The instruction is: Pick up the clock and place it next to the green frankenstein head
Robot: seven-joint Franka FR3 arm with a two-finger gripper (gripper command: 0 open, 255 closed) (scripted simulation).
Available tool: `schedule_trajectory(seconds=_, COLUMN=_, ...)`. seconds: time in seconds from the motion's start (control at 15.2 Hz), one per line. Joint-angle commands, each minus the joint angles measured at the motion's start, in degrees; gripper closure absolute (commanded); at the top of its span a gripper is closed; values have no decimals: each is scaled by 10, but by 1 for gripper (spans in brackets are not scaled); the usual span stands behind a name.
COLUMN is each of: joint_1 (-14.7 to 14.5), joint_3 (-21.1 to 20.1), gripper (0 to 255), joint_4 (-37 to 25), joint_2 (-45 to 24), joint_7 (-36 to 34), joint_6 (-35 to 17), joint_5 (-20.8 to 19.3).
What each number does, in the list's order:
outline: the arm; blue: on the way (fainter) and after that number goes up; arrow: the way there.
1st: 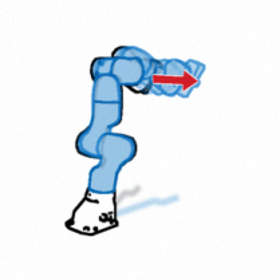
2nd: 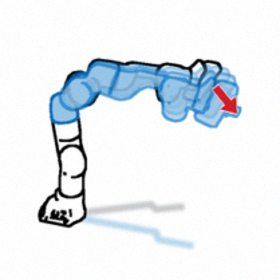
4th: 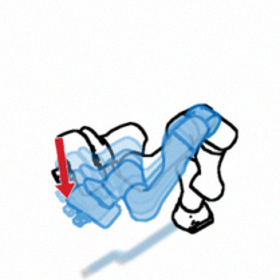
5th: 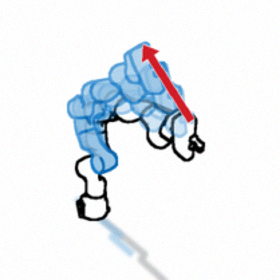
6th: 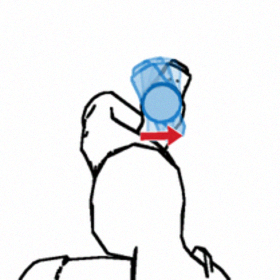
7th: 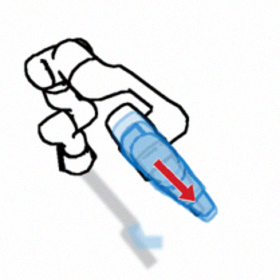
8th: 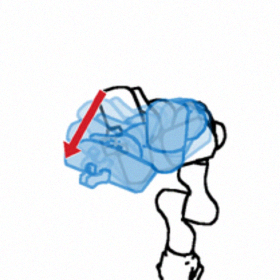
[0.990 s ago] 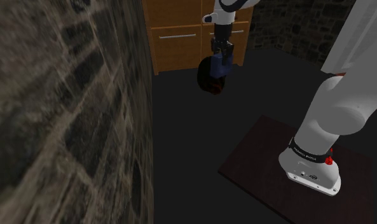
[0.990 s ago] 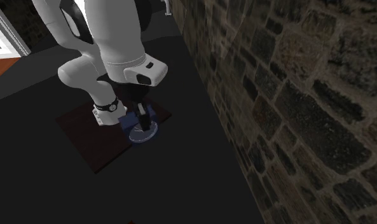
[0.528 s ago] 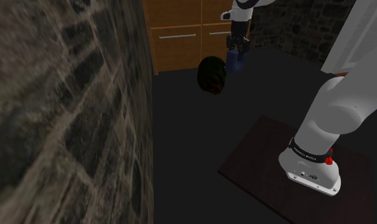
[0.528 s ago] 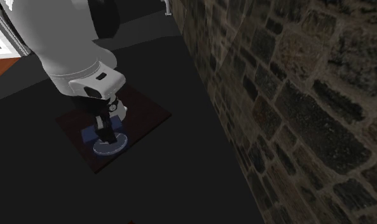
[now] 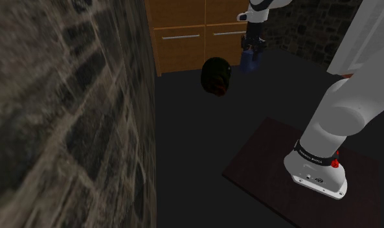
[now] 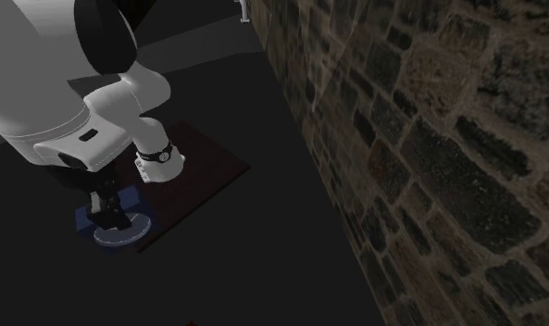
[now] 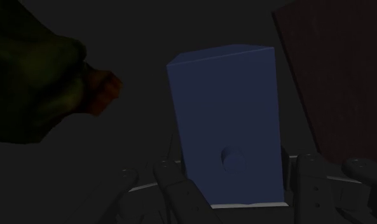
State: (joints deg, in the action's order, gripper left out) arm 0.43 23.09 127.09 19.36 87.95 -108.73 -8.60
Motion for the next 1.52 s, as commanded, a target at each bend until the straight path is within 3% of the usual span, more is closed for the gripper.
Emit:
schedule_trajectory(seconds=0.0, joint_1=1, joint_3=3, gripper=255, joint_4=14, joint_2=-3, joint_7=2, joint_6=-17, joint_5=-1)
schedule_trajectory(seconds=1.45, joint_1=-1, joint_3=27, gripper=255, joint_4=126, joint_2=-74, joint_7=15, joint_6=-198, joint_5=11)
